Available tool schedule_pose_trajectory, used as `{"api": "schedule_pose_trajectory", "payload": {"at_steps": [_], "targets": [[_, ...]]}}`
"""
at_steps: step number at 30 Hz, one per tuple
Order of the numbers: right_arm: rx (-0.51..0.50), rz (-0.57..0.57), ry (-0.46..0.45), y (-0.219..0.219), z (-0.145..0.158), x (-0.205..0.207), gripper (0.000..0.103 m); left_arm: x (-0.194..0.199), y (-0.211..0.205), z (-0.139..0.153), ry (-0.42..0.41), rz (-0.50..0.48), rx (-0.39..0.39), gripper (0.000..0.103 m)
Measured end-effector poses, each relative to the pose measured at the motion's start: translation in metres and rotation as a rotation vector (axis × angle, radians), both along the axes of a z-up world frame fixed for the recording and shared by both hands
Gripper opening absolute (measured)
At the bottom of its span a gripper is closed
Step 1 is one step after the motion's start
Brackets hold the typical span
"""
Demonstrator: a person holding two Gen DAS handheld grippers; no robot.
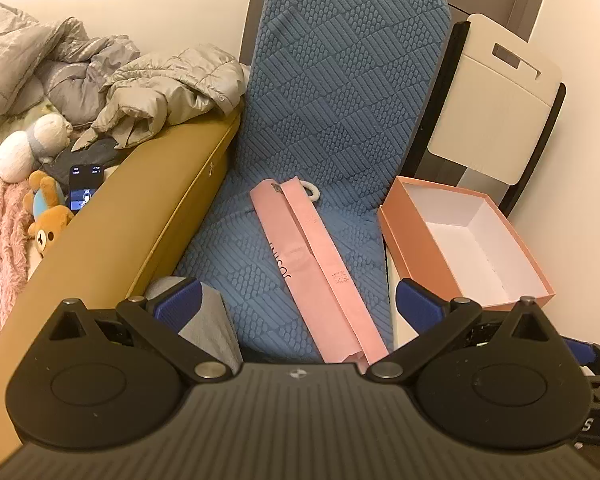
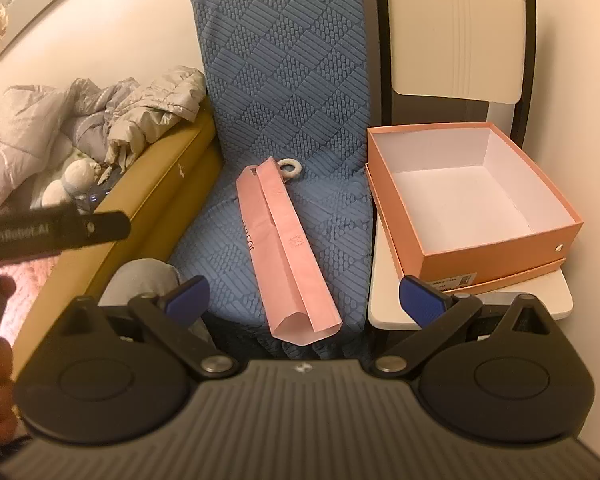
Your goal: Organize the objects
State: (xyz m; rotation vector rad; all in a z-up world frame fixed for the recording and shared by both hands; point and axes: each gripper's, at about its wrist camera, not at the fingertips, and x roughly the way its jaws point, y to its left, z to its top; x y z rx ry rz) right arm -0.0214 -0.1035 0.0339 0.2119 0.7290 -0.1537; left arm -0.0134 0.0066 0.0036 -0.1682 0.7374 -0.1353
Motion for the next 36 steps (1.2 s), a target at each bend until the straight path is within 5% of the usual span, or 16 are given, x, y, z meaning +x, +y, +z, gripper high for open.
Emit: {"api": "schedule_pose_trajectory", "payload": {"at_steps": [36], "targets": [[0.037, 0.000, -0.004, -0.022, -0.025, 0.010, 0.103, 0.021, -0.026, -0.040, 0.050, -0.105, 0.048, 0.103]]}}
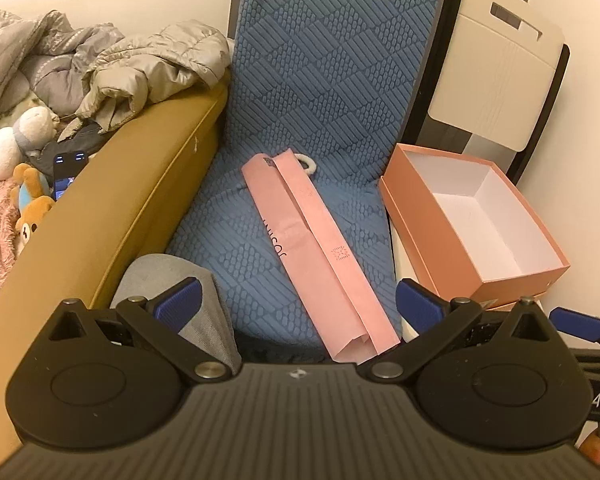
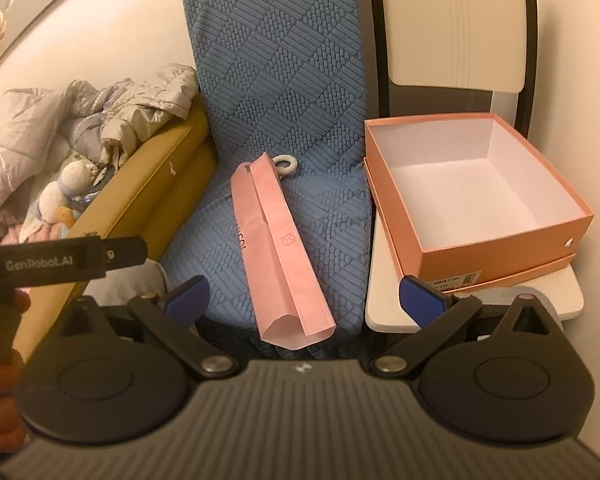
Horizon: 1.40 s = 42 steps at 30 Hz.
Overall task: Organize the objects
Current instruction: 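Move both grippers toward the flattened pink paper bag on the cushion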
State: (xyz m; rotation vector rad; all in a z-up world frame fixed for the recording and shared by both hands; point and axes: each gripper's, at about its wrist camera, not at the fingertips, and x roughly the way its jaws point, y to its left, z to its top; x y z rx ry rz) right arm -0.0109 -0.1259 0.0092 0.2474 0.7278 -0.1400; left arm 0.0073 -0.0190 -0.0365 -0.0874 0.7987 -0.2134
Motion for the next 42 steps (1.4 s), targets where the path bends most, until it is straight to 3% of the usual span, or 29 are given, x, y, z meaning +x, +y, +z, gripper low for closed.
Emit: {"api": "schedule_pose_trajectory", "payload": {"at_steps": [6, 15, 19, 34, 40, 42], "targets": [[0.038, -0.021, -0.001, -0.008, -0.006, 0.003, 0.103, 0.008, -0.005, -0.009, 0.010, -0.025, 0.045, 0.103], [0.054, -0.043, 0.041, -0.018, -0.024, 0.009, 0.103, 0.019, -0.008, -0.030, 0.024, -0.059, 0.032, 0.103], [0.057, -0.020, 0.060, -0.020, -0.032, 0.019, 0.103, 0.034, -0.015, -0.044, 0.019, -0.070, 0.054, 0.103], [0.034, 0.035, 0.079, -0.022, -0.052, 0.065, 0.099, 0.097, -0.018, -0.069, 0.056, -0.050, 0.022, 0.103], [0.038, 0.063, 0.093, -0.021, -0.066, 0.087, 0.094, 0.122, -0.018, -0.087, 0.080, -0.043, -0.010, 0.103], [0.039, 0.079, 0.099, -0.020, -0.072, 0.095, 0.085, 0.130, -0.021, -0.095, 0.071, -0.045, -0.010, 0.103]]}}
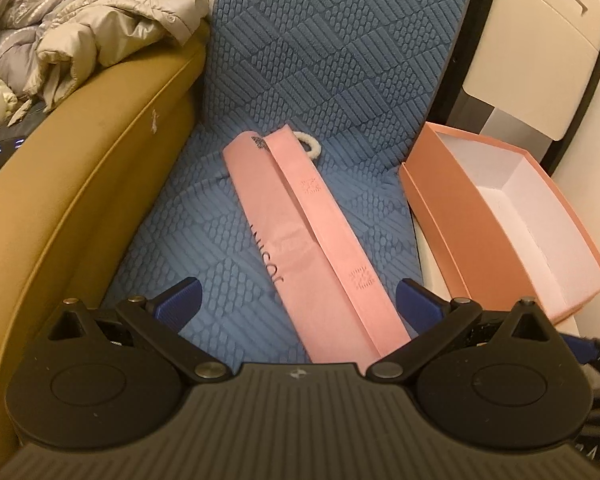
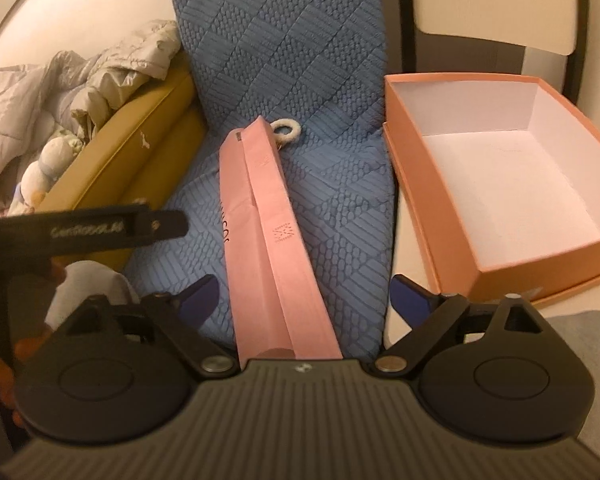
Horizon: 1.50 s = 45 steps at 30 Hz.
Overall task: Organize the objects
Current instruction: 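Move both grippers toward the flattened pink paper bag on the cushion, then close the right gripper on the open end of the pink bag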
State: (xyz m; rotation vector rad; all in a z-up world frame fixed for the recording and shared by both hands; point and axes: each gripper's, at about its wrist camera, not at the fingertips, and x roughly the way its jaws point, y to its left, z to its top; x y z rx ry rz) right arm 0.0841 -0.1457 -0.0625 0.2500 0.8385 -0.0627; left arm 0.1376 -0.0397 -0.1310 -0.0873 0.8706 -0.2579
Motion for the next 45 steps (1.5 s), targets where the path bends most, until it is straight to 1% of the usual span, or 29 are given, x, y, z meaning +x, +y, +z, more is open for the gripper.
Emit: {"api": "schedule_pose_trajectory", "payload": {"at_steps": [3, 8, 12, 16, 21, 24, 30, 32, 33, 37, 38, 42, 45], "targets": [[-0.013, 0.023, 0.018, 0.002, -0.011, 0.012, 0.073, 0.013, -0.003, -0.012, 0.000, -0.005, 0.004, 0.103], [-0.008, 0.023, 0.028, 0.000, -0.029, 0.030, 0.071, 0.036, -0.003, -0.030, 0.000, 0.007, 0.017, 0.103], [-0.017, 0.036, 0.043, -0.002, -0.044, 0.046, 0.064, 0.053, -0.002, -0.040, -0.011, 0.023, 0.011, 0.103], [-0.002, 0.065, 0.035, -0.005, -0.055, 0.059, 0.064, 0.070, -0.007, -0.051, -0.036, 0.029, 0.020, 0.103], [0.017, 0.072, 0.026, -0.012, -0.065, 0.077, 0.064, 0.089, -0.015, -0.060, -0.040, 0.010, 0.032, 0.103], [-0.005, 0.086, 0.034, -0.014, -0.070, 0.088, 0.063, 0.099, -0.021, -0.061, -0.054, 0.002, 0.044, 0.103], [0.011, 0.092, 0.036, -0.016, -0.080, 0.106, 0.059, 0.119, -0.027, -0.063, -0.074, -0.039, 0.050, 0.103], [0.011, 0.098, 0.034, -0.015, -0.082, 0.110, 0.058, 0.126, -0.024, -0.063, -0.069, -0.062, 0.029, 0.103], [0.013, 0.102, 0.032, -0.015, -0.084, 0.112, 0.058, 0.129, -0.021, -0.064, -0.063, -0.073, -0.003, 0.103], [0.014, 0.105, 0.018, -0.015, -0.090, 0.114, 0.058, 0.139, -0.008, -0.065, -0.031, -0.052, -0.096, 0.103], [0.013, 0.107, 0.014, -0.015, -0.091, 0.115, 0.058, 0.140, -0.005, -0.065, -0.007, -0.070, -0.114, 0.103], [0.024, 0.127, -0.002, -0.012, -0.094, 0.118, 0.058, 0.138, -0.005, -0.063, -0.041, -0.073, -0.111, 0.103], [-0.023, 0.133, -0.015, -0.007, -0.094, 0.119, 0.058, 0.138, -0.003, -0.062, -0.046, -0.080, -0.138, 0.101]]}}
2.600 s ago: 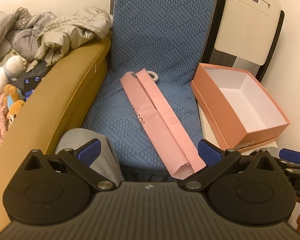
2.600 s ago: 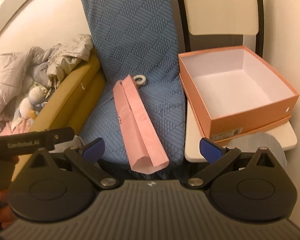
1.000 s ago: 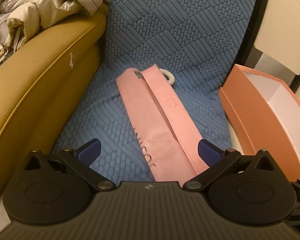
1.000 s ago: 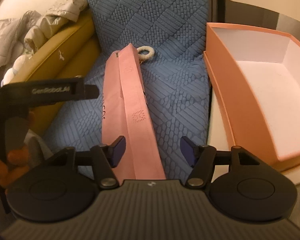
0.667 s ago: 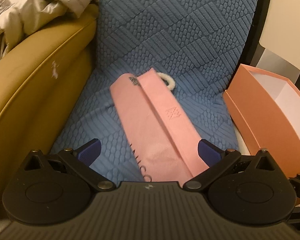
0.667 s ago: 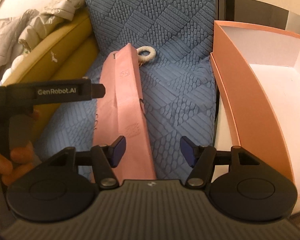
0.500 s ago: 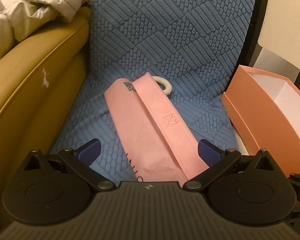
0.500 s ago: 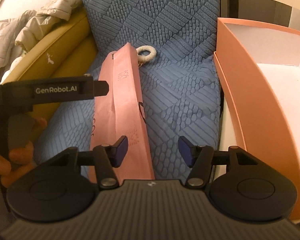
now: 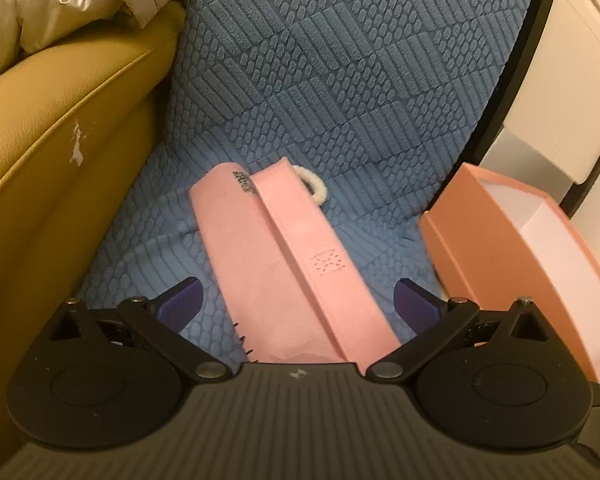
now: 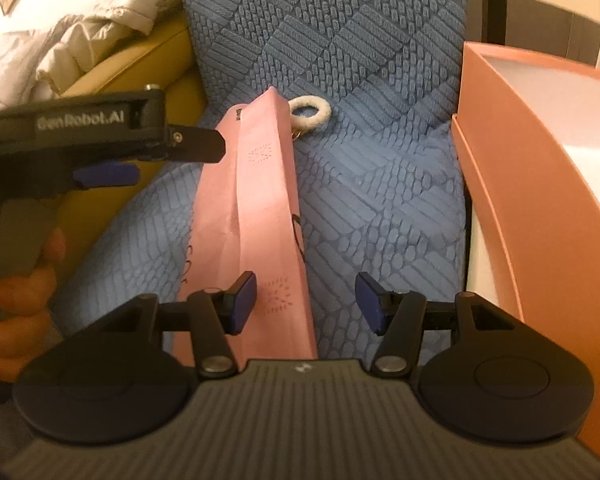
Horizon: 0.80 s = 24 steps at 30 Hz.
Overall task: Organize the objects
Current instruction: 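Close the right gripper on the open end of the pink bag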
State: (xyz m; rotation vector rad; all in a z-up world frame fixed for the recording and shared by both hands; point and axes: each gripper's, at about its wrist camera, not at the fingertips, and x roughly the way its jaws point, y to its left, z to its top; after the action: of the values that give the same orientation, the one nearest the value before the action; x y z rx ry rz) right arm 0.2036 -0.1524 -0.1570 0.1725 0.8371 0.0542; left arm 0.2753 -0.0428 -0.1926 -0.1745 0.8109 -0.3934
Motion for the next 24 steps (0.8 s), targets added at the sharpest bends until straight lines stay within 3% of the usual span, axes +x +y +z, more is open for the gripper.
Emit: {"api": "schedule_pose_trajectory", "payload": {"at_steps": [6, 8, 11, 16, 17, 18, 22, 24], "targets": [[0.050, -0.023, 0.006, -0.004, -0.004, 0.006, 0.058, -0.001, 0.002, 0.003, -0.008, -0.025, -0.048, 0.085], [0.061, -0.026, 0.015, -0.003, -0.006, 0.007, 0.058, 0.000, 0.003, 0.002, -0.002, -0.035, -0.072, 0.073], [0.080, -0.034, 0.018, -0.003, -0.007, 0.007, 0.058, 0.003, 0.001, -0.001, 0.024, -0.046, -0.091, 0.062], [0.112, -0.041, 0.026, -0.003, -0.010, 0.007, 0.058, 0.010, -0.007, -0.014, 0.084, -0.096, -0.104, 0.052], [0.103, -0.042, 0.023, -0.002, -0.010, 0.007, 0.058, 0.011, -0.009, -0.018, 0.094, -0.171, -0.101, 0.050], [0.090, -0.042, 0.020, -0.001, -0.010, 0.006, 0.058, 0.012, -0.011, -0.021, 0.112, -0.176, -0.092, 0.049], [0.089, -0.052, 0.026, -0.002, -0.013, 0.005, 0.042, 0.018, -0.011, -0.038, 0.193, -0.153, -0.052, 0.047], [0.082, -0.051, 0.022, -0.003, -0.013, 0.005, 0.028, 0.020, -0.010, -0.044, 0.219, -0.141, -0.036, 0.047]]}}
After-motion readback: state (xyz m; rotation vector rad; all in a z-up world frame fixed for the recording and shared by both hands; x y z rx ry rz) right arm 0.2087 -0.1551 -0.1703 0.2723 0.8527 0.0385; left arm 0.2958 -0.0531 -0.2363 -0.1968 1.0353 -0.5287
